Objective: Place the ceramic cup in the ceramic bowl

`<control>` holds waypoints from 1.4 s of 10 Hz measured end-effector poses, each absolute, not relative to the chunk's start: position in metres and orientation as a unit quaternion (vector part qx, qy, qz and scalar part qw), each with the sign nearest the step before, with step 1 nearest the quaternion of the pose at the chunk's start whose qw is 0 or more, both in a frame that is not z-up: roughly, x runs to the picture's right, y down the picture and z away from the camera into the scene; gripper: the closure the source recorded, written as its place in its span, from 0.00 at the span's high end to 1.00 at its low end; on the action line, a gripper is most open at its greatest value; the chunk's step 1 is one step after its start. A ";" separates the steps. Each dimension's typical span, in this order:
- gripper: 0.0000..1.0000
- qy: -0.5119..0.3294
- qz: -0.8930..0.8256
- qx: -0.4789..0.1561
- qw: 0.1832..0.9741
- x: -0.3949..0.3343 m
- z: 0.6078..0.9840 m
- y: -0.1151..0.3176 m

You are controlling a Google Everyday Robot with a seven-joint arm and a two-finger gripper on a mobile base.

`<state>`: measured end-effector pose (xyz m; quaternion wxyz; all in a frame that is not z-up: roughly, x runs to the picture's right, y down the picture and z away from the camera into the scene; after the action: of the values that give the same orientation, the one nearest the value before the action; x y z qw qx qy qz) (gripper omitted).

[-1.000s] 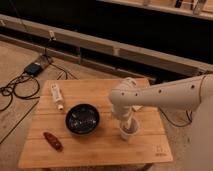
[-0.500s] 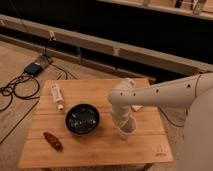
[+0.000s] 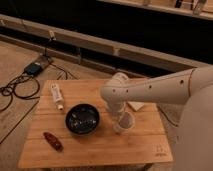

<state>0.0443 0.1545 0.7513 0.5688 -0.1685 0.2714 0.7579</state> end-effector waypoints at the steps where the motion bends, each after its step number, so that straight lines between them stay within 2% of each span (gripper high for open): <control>1: 0.00 0.263 0.742 -0.165 0.594 0.030 0.747 0.145; 4: 0.00 0.234 0.691 -0.160 0.665 -0.021 0.732 0.125; 8: 0.00 0.209 0.632 -0.165 0.728 -0.076 0.719 0.117; 14: 0.00 0.217 0.570 -0.196 0.768 -0.123 0.732 0.138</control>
<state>-0.1228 0.1384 0.7318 0.7682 -0.1956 0.2171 0.5696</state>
